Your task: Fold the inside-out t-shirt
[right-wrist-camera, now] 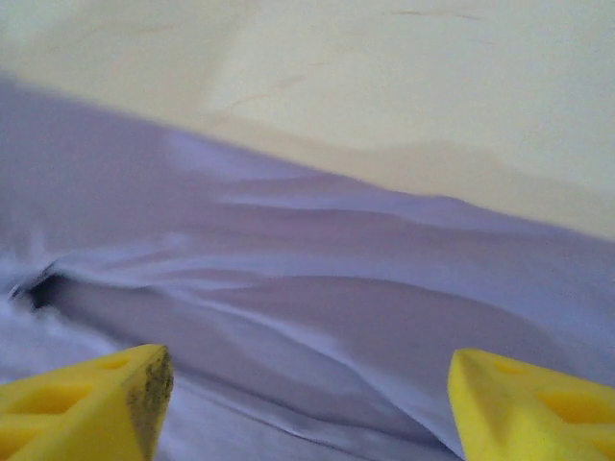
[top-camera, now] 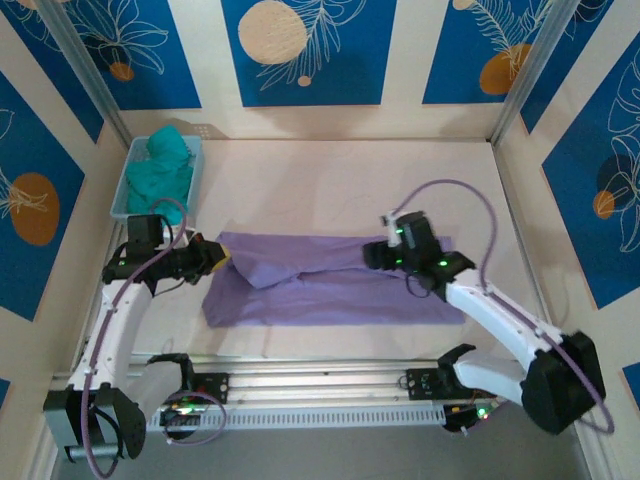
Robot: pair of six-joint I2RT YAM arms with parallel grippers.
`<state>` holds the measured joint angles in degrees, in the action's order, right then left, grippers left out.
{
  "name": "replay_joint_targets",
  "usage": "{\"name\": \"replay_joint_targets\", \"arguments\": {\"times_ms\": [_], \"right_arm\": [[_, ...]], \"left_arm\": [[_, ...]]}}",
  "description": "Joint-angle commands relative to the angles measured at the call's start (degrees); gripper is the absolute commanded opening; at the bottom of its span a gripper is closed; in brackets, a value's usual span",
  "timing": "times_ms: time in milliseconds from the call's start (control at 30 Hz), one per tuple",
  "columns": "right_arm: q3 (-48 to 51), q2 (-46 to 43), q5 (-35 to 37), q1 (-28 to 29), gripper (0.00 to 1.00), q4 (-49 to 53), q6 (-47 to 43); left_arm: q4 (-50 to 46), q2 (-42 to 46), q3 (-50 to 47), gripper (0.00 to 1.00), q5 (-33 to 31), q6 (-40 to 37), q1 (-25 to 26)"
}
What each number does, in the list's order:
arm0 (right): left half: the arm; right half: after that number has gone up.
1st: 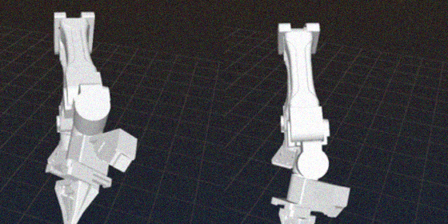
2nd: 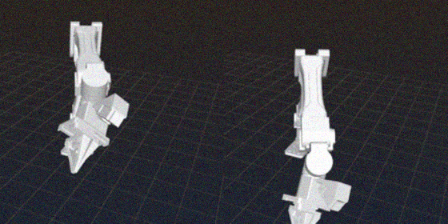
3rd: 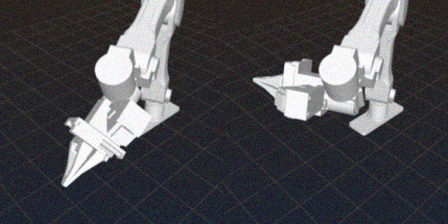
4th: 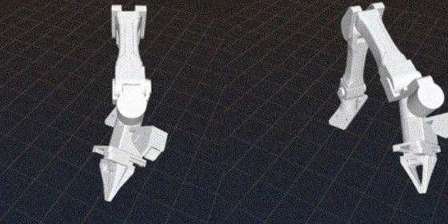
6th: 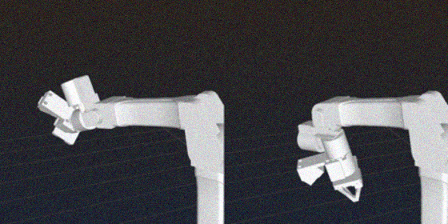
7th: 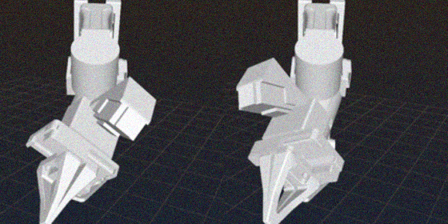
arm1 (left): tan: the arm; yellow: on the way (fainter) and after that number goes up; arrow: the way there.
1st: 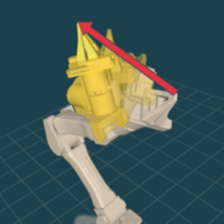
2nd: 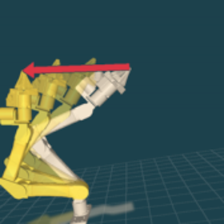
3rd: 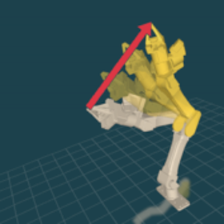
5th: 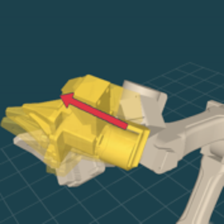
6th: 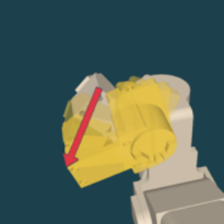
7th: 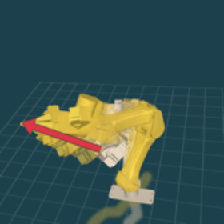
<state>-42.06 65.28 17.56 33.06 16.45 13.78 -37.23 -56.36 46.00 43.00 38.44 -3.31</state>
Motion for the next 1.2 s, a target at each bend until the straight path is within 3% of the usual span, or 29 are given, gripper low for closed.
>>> {"name": "replay_joint_targets", "arguments": {"times_ms": [0, 200, 433, 667, 900, 1033, 1167], "right_arm": [[-2.31, 6.54, 5.64, 9.01, 0.79, -9.27, -7.48], [-6.92, 21.35, 4.22, 21.94, 0.89, -24.97, -8.69], [-14.32, 37.68, 17.45, 32.82, 0.95, -39.83, -12.99], [-16.31, 45.89, 27.27, 35.42, 0.97, -53.09, -18.10], [-20.35, 52.19, 37.03, 35.74, 0.97, -59.12, -23.11], [-22.76, 53.44, 41.69, 35.76, 0.96, -57.53, -23.94], [-21.04, 51.11, 45.15, 35.56, 0.87, -54.05, -24.32]], "left_arm": [[0.76, -0.04, -0.12, 0.00, -0.44, -1.03, -0.76], [0.40, 0.02, -0.45, 0.00, -1.26, -1.70, -0.82], [0.32, -0.42, -0.29, 0.00, -1.43, -1.35, -0.81], [0.42, -0.90, -0.47, 0.00, -1.33, -1.34, -0.75], [0.76, -1.14, -0.82, 0.00, -1.59, -0.83, -0.82], [0.63, -1.31, -0.83, 0.00, -2.04, -0.89, -0.80], [0.59, -1.21, -0.91, 0.00, -2.43, -0.99, -0.82]]}}
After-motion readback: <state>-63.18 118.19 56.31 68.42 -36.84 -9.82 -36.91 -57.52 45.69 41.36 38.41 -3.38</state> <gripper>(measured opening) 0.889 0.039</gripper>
